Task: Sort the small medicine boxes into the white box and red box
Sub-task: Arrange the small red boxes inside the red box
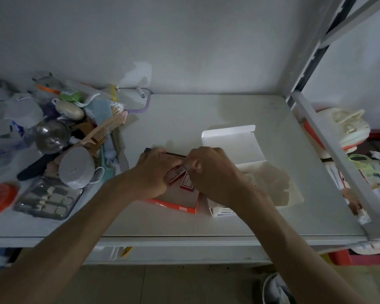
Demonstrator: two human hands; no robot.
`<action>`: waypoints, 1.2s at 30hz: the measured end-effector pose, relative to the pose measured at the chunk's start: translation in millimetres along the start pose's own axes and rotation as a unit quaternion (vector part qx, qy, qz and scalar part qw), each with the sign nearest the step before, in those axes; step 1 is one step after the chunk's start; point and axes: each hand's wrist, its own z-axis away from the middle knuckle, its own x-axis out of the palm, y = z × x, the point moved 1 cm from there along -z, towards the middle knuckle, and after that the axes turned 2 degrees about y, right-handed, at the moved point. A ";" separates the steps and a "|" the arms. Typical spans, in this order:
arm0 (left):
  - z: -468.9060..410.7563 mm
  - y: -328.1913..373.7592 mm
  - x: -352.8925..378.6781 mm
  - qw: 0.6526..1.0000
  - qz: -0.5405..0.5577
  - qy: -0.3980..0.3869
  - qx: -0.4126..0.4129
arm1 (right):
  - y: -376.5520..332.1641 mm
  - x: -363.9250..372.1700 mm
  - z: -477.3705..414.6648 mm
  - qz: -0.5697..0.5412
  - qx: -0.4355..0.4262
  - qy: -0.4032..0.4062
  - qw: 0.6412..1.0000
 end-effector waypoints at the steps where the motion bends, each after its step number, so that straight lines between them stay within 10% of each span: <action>1: -4.3 -0.7 -3.0 1.000 -0.001 -0.003 0.014 | -2.5 6.4 -4.5 0.029 -0.004 -0.028 0.999; 8: -23.3 -7.2 -12.7 0.993 -0.071 -0.081 0.054 | -13.8 33.7 -22.0 0.220 -0.021 -0.103 0.970; 36: 25.0 -50.1 -15.3 0.991 -0.016 -0.126 0.039 | -11.1 56.3 -28.7 0.073 -0.069 -0.119 0.988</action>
